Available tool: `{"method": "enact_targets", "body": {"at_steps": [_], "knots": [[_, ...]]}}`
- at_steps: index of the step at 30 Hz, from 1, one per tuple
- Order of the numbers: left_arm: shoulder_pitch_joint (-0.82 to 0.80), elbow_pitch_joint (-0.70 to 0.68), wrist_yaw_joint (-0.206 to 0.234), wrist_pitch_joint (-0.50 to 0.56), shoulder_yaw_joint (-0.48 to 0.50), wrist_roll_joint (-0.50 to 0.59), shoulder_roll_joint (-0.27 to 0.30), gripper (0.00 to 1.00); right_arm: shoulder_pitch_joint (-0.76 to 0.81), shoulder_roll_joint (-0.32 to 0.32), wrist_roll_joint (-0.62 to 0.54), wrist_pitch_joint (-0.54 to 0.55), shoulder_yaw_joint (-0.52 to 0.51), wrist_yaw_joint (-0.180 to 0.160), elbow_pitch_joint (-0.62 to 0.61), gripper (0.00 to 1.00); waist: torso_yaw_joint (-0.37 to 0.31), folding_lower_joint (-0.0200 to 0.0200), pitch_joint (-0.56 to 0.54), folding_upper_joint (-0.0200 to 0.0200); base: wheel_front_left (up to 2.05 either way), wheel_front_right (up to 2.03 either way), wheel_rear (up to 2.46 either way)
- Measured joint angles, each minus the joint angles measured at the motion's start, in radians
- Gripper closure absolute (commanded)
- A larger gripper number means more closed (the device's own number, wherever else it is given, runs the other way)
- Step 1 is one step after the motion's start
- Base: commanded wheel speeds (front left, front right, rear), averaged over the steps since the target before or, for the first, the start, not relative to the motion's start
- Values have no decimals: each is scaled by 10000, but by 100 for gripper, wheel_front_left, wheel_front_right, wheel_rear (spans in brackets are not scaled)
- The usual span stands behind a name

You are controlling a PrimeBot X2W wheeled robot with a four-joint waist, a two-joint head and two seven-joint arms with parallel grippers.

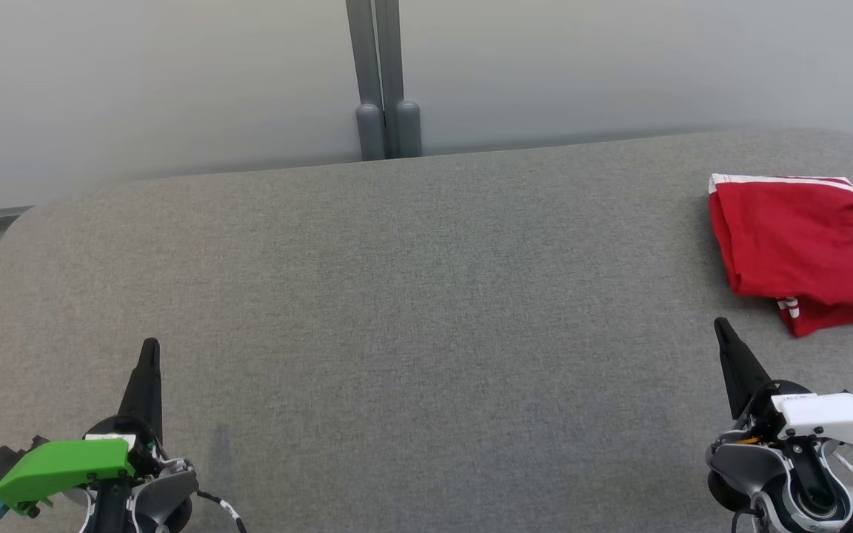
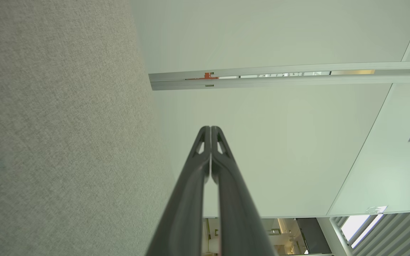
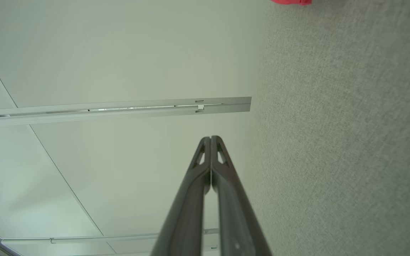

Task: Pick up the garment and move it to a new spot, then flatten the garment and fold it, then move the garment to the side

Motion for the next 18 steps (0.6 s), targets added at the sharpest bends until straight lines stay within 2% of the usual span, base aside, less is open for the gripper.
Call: {"method": "enact_targets", "body": {"at_steps": [18], "knots": [[0, -2, -8, 0, 0, -2, 0, 100, -1, 0, 0, 0, 0, -2, 0, 100, 0, 0, 0, 0, 0, 0, 0]]}}
